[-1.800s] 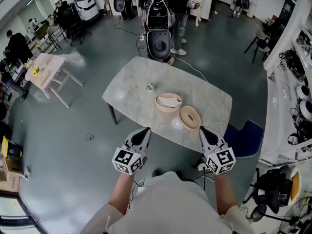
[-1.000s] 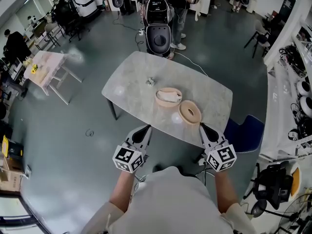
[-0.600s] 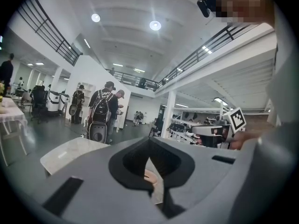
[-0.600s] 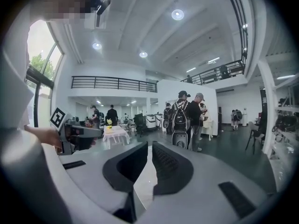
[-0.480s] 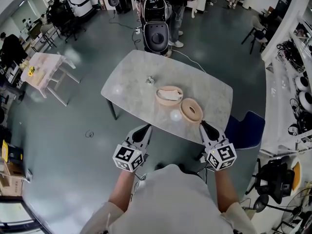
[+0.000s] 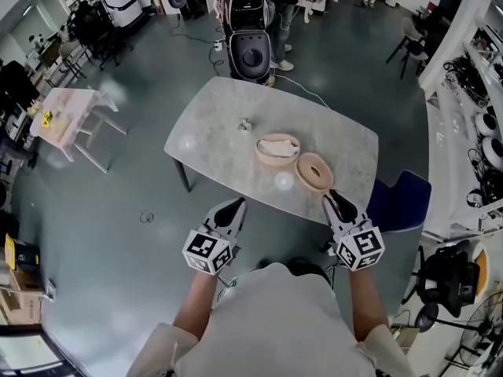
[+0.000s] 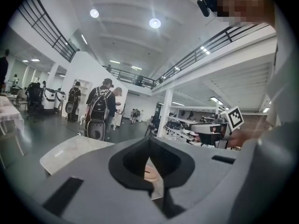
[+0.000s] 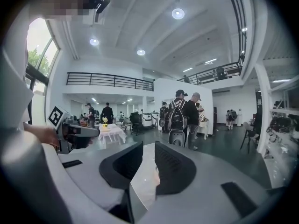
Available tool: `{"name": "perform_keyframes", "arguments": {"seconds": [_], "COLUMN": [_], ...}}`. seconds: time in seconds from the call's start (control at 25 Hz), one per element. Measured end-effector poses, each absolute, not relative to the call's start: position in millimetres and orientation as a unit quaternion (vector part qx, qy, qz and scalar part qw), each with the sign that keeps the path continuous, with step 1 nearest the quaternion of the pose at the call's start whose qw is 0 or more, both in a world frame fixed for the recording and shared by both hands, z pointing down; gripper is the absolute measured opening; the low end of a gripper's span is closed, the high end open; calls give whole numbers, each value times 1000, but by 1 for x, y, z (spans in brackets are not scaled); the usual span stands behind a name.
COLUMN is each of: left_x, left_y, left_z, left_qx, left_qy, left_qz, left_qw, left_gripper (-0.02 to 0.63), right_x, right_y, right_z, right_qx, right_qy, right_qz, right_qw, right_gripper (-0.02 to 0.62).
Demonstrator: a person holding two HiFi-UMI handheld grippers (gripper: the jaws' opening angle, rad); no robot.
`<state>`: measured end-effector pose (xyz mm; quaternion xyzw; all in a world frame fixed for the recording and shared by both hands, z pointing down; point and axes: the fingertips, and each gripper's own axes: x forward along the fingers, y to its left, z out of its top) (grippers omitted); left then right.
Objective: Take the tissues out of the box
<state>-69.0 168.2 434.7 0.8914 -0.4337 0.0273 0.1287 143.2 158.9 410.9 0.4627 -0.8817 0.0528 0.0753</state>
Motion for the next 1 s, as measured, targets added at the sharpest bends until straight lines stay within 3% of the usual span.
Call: {"name": "perform_keyframes", "arguments": {"seconds": [0.52, 1.0], "left_x": [-73, -51], "left_y": [148, 72], "left_z": [454, 465], "left_qx": [892, 887], "left_qy": [-425, -434], "left_qz": [36, 45], "left_qw": [148, 153], "left_gripper": [8, 8], "right_x": [130, 140], "right_y": [140, 49], "right_z": [437, 460], "right_qx": [455, 422], "right_qy": [-881, -893], "right_qz": [74, 89], "right_qw": [102, 123], "right_gripper": [95, 95]}}
